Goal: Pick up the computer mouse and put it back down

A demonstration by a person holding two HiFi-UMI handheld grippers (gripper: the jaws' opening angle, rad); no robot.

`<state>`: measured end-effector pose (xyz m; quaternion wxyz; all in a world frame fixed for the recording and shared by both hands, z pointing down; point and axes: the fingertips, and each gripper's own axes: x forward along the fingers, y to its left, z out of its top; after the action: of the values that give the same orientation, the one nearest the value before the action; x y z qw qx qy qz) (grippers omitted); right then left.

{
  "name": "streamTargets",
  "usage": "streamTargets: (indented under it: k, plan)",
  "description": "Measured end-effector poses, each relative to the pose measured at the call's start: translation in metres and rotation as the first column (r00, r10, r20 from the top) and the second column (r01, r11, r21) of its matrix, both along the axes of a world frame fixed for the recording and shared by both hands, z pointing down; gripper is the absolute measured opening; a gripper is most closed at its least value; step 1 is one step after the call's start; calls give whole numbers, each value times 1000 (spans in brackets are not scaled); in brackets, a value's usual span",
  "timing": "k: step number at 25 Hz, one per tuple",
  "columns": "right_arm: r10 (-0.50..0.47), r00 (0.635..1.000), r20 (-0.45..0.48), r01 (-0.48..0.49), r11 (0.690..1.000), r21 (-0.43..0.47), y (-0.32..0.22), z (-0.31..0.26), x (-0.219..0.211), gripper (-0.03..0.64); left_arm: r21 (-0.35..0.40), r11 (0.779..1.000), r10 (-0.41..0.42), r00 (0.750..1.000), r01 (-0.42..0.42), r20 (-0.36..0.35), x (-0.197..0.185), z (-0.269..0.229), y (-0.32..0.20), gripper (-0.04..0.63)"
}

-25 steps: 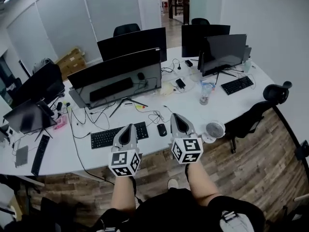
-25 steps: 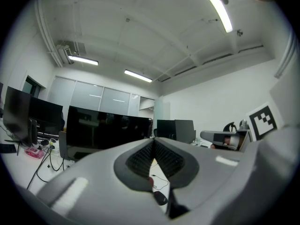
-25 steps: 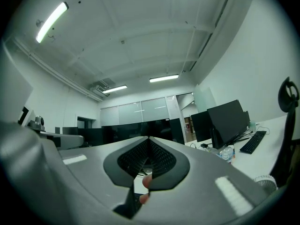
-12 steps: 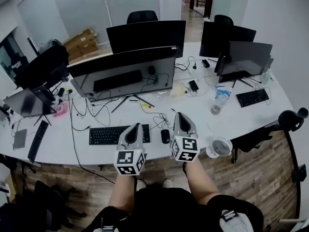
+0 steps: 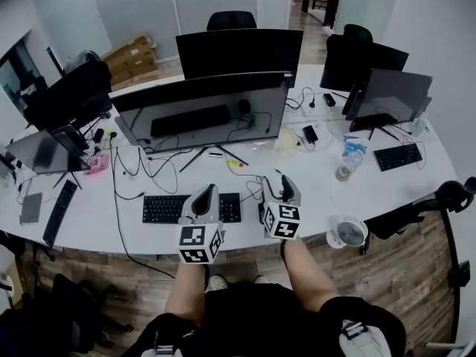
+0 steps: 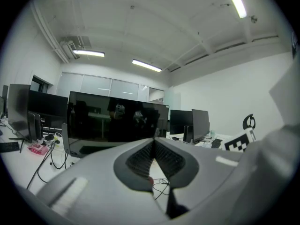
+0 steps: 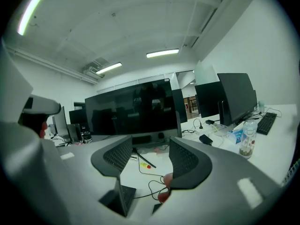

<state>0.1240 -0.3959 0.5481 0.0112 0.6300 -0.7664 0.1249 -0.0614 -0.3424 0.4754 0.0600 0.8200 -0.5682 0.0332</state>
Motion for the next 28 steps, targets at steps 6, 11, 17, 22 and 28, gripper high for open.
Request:
streamTargets:
  k: [6, 11, 17, 22, 28]
  plan:
    - [-4, 998, -65, -8, 984, -179, -7, 69, -5, 239, 12, 1000, -8, 1000, 8, -10, -13, -4, -10, 52]
    - [-10, 996, -94, -17, 959, -284, -6, 114, -4, 248, 2, 1000, -16, 1000, 17, -11, -20, 2, -13, 52]
    - [-12, 994, -110, -30, 928, -370, -2, 152, -3, 250, -9, 1000, -30, 1000, 30, -5, -30, 6, -13, 52]
    - [-33, 993, -116, -21, 899, -436, 5, 185, -6, 267, -16, 999, -44, 999, 44, -1, -36, 10, -12, 52]
    - [-48, 990, -131, -21, 876, -482, 15, 208, -7, 272, -37, 998, -56, 998, 56, -5, -42, 19, -9, 52]
